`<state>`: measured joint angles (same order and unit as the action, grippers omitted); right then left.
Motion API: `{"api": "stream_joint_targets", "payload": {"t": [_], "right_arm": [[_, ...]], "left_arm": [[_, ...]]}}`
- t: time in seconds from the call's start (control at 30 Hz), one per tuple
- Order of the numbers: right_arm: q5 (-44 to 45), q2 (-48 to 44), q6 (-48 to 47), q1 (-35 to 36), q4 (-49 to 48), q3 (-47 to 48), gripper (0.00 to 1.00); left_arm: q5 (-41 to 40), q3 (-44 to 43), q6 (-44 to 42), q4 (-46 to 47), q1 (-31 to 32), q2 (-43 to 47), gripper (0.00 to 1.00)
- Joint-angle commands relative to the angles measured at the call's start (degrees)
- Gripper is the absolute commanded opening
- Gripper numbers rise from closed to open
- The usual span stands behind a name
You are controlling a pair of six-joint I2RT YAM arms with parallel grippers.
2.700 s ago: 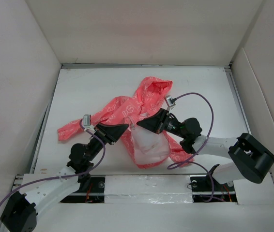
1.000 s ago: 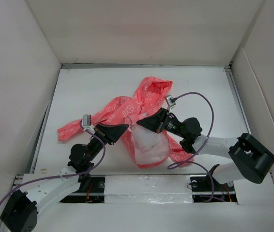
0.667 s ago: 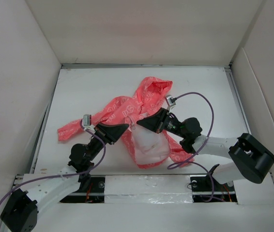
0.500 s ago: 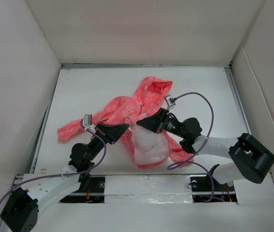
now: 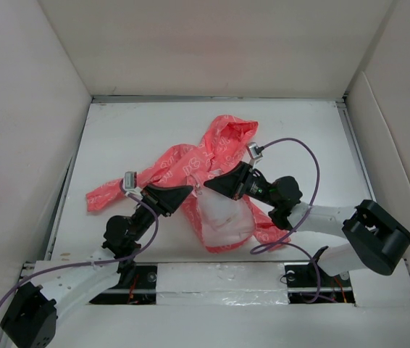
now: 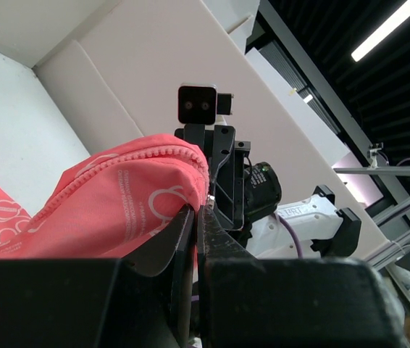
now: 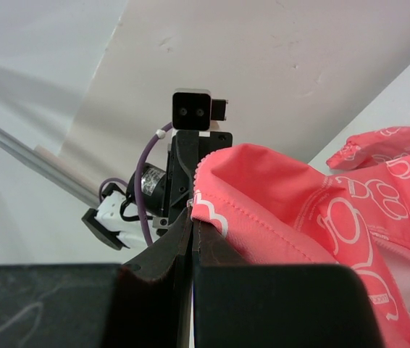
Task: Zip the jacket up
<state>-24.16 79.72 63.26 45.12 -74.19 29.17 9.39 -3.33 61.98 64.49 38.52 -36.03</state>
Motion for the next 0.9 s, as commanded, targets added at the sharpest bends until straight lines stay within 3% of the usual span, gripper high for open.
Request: {"api": "stream_joint_targets", "payload": {"t": [0.0,0.87], "right_arm": [[0.7,0.0,-0.5,0.8,-29.6,2.5,0.0],[0.3,-1.9,-0.6,0.8,-29.6,1.1,0.0]], "left_arm": [[1.6,1.6,0.2,4.4,0.2,1.8,0.0],[0.7,0.8,-0.4,5.0,0.2,0.8,0.0]]}}
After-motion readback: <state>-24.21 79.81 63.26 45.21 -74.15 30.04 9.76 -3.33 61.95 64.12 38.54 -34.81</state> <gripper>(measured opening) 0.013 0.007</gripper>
